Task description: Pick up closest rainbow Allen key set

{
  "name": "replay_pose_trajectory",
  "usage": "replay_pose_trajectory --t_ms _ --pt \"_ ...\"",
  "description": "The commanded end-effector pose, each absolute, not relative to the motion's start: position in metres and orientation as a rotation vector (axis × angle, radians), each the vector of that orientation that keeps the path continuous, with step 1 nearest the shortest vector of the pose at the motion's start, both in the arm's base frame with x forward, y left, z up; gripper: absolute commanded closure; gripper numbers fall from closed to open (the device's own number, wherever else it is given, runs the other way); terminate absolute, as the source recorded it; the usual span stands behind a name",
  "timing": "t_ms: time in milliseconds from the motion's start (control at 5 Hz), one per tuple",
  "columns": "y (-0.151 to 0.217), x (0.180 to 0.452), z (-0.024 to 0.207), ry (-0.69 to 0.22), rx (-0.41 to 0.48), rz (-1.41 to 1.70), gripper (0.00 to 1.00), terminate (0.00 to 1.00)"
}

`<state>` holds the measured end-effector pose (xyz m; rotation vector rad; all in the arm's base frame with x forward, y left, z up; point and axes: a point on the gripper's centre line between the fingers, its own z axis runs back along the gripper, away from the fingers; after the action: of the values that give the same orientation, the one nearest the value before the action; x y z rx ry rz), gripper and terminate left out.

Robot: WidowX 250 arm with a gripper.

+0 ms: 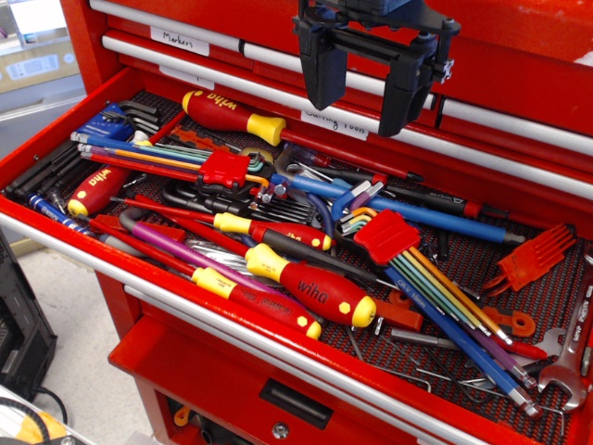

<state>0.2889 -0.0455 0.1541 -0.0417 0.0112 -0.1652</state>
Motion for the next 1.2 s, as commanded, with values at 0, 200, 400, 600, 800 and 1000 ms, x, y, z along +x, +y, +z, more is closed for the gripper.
replay_pose_trajectory --t_ms 0,200,400,600,800,1000 --pt "-0.046 0.289 0.154 0.011 -0.042 -0.165 0.0 0.0" --pt "-0.055 0.305 0.147 -0.011 -0.045 0.084 0.0 0.0" --pt "-0.063 0.318 0.139 -0.034 -0.005 0.334 0.0 0.0" --pt "-0.074 0.329 0.128 -0.069 -0.022 0.584 0.0 0.0" --pt "-0.09 0.336 0.107 -0.104 0.029 0.832 0.0 0.0" --pt "-0.098 0.334 0.09 -0.157 0.09 0.97 0.0 0.0"
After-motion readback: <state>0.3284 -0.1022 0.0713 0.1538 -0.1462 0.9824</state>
